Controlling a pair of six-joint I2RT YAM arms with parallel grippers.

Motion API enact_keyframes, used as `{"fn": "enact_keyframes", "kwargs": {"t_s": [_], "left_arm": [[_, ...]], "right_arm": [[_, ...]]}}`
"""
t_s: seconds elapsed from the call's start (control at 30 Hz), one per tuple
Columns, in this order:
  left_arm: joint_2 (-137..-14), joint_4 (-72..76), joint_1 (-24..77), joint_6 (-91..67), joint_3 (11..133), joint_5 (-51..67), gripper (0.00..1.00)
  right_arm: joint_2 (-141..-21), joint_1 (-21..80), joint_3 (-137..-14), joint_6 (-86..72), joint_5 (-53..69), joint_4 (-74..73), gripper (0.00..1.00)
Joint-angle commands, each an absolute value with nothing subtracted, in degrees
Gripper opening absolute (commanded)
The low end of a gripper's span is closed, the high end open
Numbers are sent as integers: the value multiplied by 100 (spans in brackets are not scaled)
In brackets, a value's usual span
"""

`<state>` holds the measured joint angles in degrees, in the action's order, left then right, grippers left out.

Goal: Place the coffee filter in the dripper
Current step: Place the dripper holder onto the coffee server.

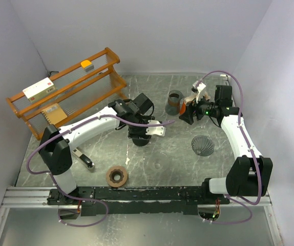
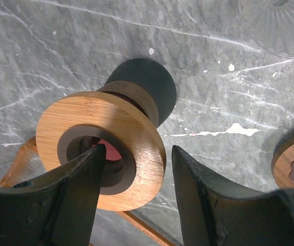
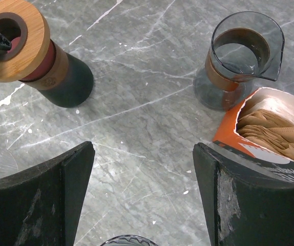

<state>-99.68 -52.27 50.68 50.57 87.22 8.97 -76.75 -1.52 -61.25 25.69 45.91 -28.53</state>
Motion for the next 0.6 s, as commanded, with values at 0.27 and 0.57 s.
{"fn": "enact_keyframes", "kwargs": {"t_s": [0.27, 0.57], "left_arm": [[-10059, -5150, 5108, 4916, 8989, 1013, 63], [-10211, -5217, 5107, 4803, 9194, 1079, 58]], "right_arm": [[-7643, -202, -6106, 2610, 4559, -2816, 80], [-7608, -207, -6088, 2603, 4518, -2786, 80]]}}
